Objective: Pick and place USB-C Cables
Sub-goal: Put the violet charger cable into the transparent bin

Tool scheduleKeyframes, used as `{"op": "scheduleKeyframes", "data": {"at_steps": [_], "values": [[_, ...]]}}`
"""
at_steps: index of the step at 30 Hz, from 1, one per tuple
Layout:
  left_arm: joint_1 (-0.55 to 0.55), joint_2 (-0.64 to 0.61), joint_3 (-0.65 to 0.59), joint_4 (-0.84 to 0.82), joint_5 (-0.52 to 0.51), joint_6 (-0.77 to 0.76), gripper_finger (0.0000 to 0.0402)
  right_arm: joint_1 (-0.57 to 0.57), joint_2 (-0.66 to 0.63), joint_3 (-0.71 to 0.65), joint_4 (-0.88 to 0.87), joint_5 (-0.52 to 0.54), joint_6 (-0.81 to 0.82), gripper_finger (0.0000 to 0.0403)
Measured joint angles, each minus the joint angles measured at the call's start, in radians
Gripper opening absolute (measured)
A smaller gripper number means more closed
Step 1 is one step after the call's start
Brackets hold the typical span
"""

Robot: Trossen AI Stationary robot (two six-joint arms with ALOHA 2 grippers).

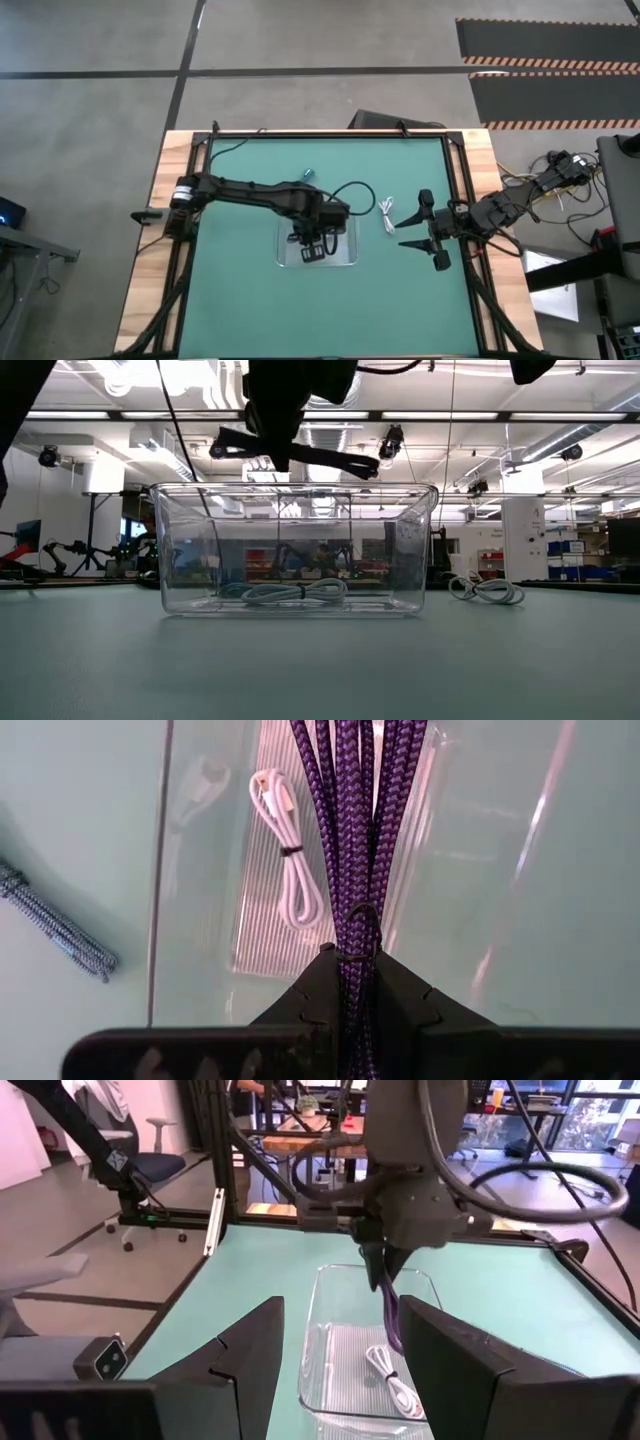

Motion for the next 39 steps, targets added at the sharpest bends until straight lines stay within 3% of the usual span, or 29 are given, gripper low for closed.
{"op": "scheduleKeyframes", "data": {"at_steps": [22,39], "values": [[0.000,0.003,-0.253,0.300,0.000,-0.001,0.0015,0.000,0.000,0.000,0.000,0.000,0.000,0.0187],[0.000,0.002,-0.367,0.448,-0.002,-0.003,0.0015,0.000,0.001,0.000,0.000,0.000,0.000,0.0187]]}}
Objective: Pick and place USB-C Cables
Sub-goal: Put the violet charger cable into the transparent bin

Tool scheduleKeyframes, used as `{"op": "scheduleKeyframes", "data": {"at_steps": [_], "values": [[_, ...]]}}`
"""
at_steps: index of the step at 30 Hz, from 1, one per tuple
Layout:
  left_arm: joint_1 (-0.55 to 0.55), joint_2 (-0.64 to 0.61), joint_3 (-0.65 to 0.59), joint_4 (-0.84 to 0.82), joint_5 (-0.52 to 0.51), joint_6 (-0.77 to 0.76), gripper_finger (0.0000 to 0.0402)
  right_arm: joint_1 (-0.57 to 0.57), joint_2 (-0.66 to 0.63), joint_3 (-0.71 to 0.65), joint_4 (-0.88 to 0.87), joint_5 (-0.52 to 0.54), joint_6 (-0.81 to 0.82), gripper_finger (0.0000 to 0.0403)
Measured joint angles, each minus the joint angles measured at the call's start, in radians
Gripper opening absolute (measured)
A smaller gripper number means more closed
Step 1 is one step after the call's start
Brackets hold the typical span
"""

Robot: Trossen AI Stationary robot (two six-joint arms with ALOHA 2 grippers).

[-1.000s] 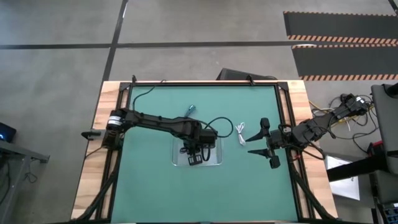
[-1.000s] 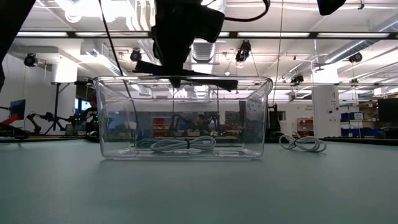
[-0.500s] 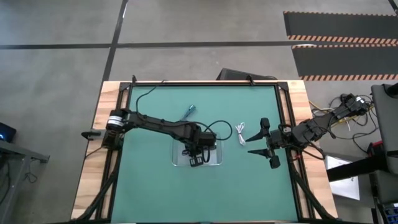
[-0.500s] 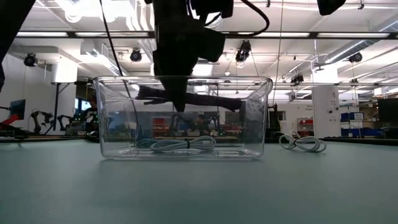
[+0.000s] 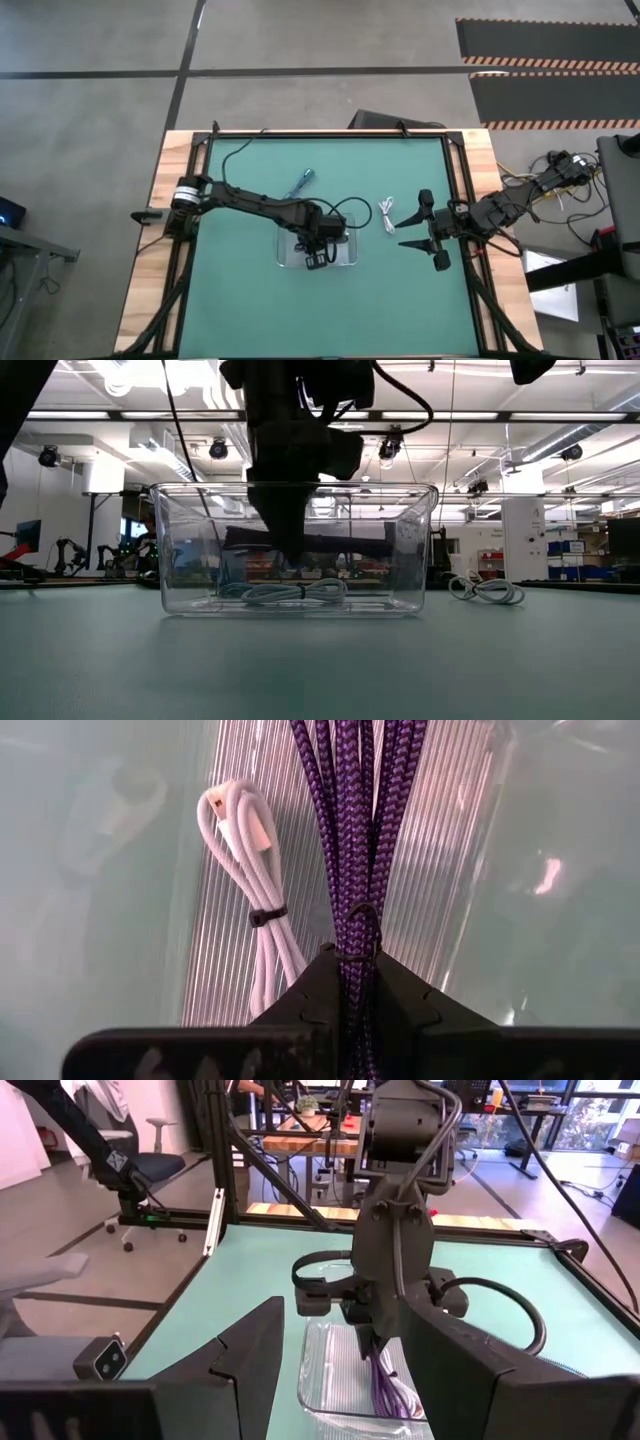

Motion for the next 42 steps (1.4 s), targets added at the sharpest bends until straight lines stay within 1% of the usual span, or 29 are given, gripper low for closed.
{"op": "scheduleKeyframes", "data": {"at_steps": [4,10,15,20,42], "values": [[0.000,0.000,-0.028,0.021,0.000,-0.001,0.0015,0.000,0.000,0.000,0.000,0.000,0.000,0.0187],[0.000,0.000,-0.030,0.029,-0.002,-0.001,0.0015,0.000,0.000,0.000,0.000,0.000,-0.004,0.0187],[0.000,0.000,-0.030,0.030,-0.016,-0.001,0.0032,0.000,0.000,0.000,0.000,0.000,-0.004,0.0187],[0.000,0.000,-0.030,0.031,-0.016,-0.001,0.0039,0.000,0.000,0.000,0.000,0.000,-0.004,0.0187],[0.000,0.000,-0.030,0.032,-0.015,-0.001,0.0047,0.000,0.000,0.000,0.000,0.000,-0.003,0.0187]]}}
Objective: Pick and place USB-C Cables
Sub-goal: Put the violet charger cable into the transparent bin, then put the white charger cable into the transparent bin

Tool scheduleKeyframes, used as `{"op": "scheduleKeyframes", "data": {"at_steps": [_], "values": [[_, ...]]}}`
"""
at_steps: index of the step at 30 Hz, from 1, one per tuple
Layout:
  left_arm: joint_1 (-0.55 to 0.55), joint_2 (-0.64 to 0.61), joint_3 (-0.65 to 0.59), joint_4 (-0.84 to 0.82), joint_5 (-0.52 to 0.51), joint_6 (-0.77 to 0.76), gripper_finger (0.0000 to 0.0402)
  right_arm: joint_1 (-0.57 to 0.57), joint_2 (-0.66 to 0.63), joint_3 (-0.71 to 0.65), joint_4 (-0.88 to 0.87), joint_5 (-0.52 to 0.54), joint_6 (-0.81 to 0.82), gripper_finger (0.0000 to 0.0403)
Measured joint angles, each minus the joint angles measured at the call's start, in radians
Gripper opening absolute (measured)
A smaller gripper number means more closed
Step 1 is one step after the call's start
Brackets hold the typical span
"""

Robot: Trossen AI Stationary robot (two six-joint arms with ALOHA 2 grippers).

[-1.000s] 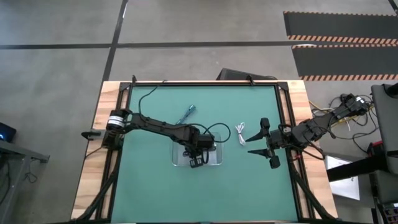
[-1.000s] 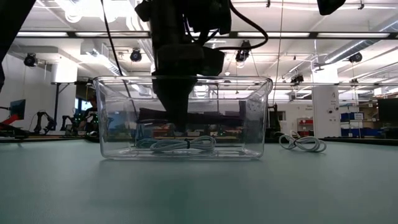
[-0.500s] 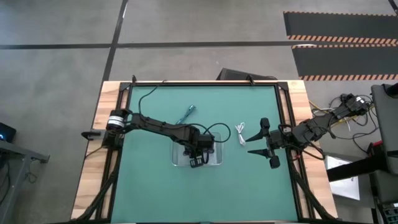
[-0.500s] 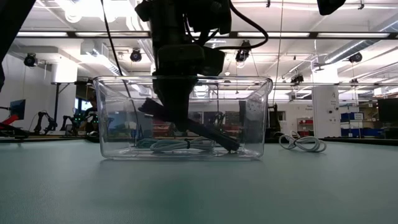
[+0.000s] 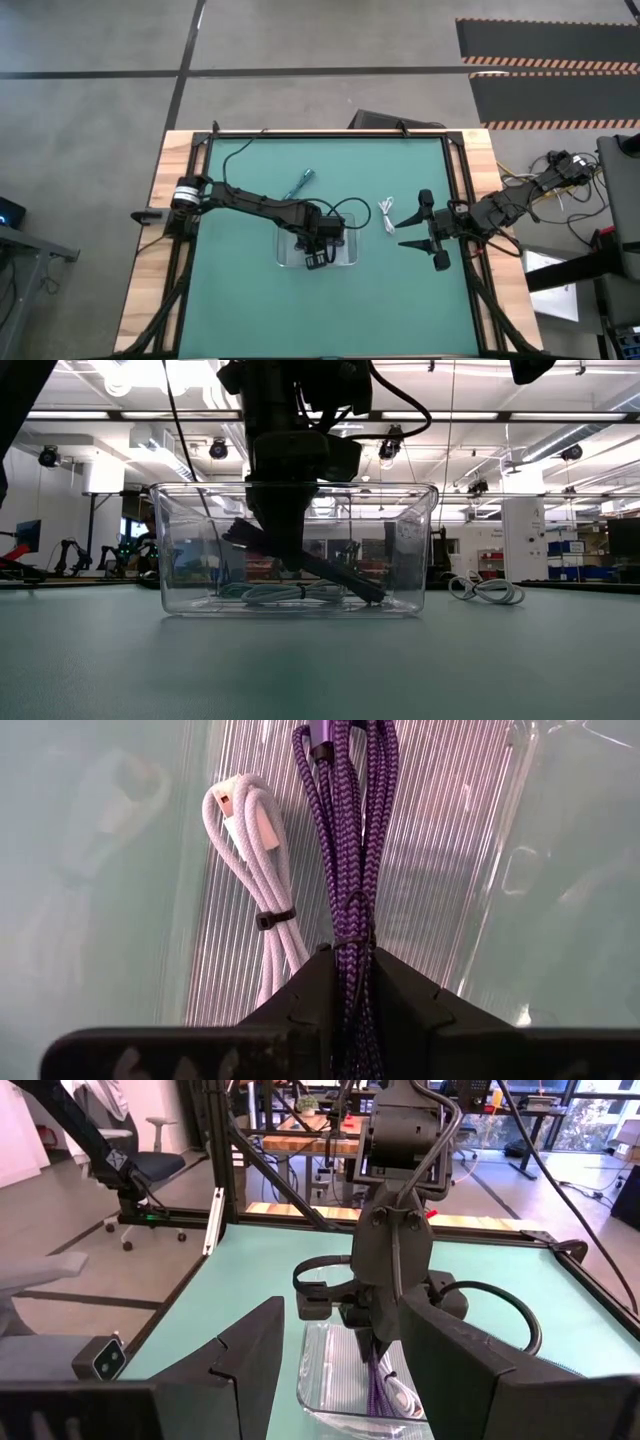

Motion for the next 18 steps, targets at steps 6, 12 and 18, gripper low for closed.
{"op": "scheduleKeyframes", "data": {"at_steps": [6,12,18], "values": [[0.000,0.000,0.000,0.000,0.000,0.000,0.0086,0.000,0.000,0.000,0.000,0.000,0.000,0.0187],[0.000,0.000,0.003,-0.003,0.000,0.000,0.0136,0.000,0.000,0.000,-0.005,0.000,0.006,0.0187],[-0.007,-0.035,0.026,-0.017,0.001,0.001,0.0150,0.000,0.000,-0.001,-0.007,0.000,0.009,0.0187]]}}
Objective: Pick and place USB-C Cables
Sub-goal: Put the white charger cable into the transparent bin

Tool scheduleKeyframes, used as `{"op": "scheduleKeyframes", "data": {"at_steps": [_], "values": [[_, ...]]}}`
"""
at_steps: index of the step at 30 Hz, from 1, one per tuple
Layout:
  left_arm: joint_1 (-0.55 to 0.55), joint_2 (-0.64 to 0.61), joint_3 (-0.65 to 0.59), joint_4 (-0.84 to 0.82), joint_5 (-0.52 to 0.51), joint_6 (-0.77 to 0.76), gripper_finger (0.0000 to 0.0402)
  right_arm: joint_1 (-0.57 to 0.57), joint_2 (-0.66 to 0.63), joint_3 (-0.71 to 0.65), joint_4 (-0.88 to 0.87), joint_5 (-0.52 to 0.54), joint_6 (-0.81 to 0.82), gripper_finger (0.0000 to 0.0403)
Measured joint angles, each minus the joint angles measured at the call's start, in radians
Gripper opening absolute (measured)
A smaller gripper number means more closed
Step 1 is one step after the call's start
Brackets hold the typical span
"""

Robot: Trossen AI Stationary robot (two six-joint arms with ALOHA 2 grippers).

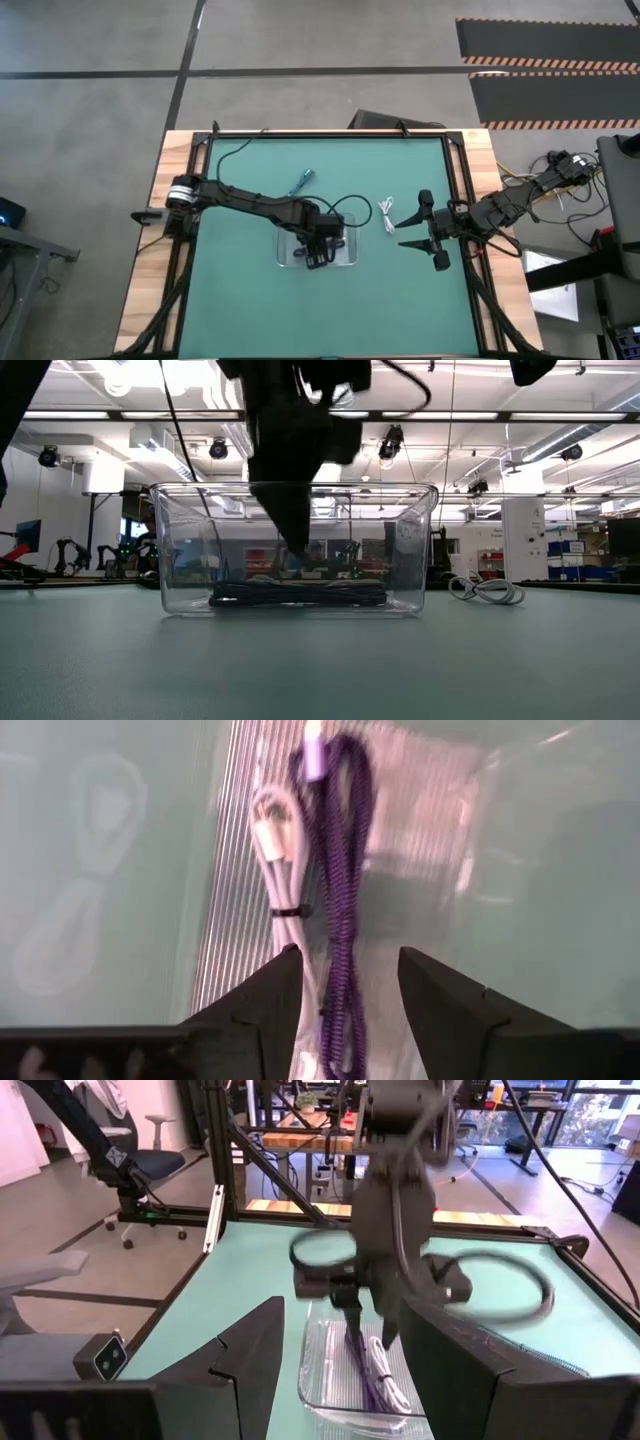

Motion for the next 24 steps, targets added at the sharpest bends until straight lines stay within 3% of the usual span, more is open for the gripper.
{"op": "scheduleKeyframes", "data": {"at_steps": [6,14,19,24], "values": [[-0.018,-0.089,0.003,0.012,-0.008,0.001,0.0150,0.000,0.007,-0.008,0.001,0.009,0.015,0.0187],[-0.127,-0.210,-0.020,0.085,-0.196,0.032,0.0150,0.000,0.048,-0.017,0.000,0.144,0.059,0.0187],[-0.199,-0.246,-0.025,0.175,-0.262,0.109,0.0151,0.000,0.088,-0.018,0.000,0.253,0.144,0.0187],[-0.252,-0.252,-0.025,0.211,-0.289,0.163,0.0151,0.000,0.156,-0.025,-0.003,0.283,0.267,0.0187]]}}
